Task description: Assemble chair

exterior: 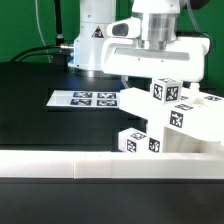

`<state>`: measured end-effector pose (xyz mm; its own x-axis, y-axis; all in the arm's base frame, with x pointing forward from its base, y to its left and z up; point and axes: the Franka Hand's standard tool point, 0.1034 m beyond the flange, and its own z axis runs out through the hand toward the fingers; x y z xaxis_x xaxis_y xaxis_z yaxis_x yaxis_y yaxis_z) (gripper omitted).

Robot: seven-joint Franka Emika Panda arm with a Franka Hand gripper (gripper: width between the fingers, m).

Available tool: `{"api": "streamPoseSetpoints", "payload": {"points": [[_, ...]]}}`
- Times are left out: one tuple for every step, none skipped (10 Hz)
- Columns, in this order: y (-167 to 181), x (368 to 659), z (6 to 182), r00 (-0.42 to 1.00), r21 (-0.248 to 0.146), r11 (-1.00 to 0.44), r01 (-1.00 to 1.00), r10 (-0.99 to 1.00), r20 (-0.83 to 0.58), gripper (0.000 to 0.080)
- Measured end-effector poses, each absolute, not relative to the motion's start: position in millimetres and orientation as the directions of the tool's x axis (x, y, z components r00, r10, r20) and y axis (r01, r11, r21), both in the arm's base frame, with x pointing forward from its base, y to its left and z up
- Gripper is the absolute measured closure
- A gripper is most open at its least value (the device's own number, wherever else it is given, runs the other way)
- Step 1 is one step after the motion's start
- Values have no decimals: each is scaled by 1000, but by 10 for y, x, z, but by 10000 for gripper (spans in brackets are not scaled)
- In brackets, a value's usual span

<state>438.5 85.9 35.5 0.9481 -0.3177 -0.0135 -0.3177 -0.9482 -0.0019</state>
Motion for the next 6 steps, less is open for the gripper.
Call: {"api": "streamPoseSetpoints", "payload": {"points": [[880, 4444, 391, 950, -8, -950, -313, -313, -5, 151], [878, 4448, 391, 950, -8, -950, -314, -314, -3, 151], [875, 4443, 382, 950, -7, -950, -314, -314, -4, 151], [873, 4441, 377, 949, -6, -949, -314, -314, -5, 151], [861, 4442, 330, 948, -1, -948, -319, -319, 2, 151], [851, 4456, 268, 948, 7, -948, -317, -317, 1, 151]]}}
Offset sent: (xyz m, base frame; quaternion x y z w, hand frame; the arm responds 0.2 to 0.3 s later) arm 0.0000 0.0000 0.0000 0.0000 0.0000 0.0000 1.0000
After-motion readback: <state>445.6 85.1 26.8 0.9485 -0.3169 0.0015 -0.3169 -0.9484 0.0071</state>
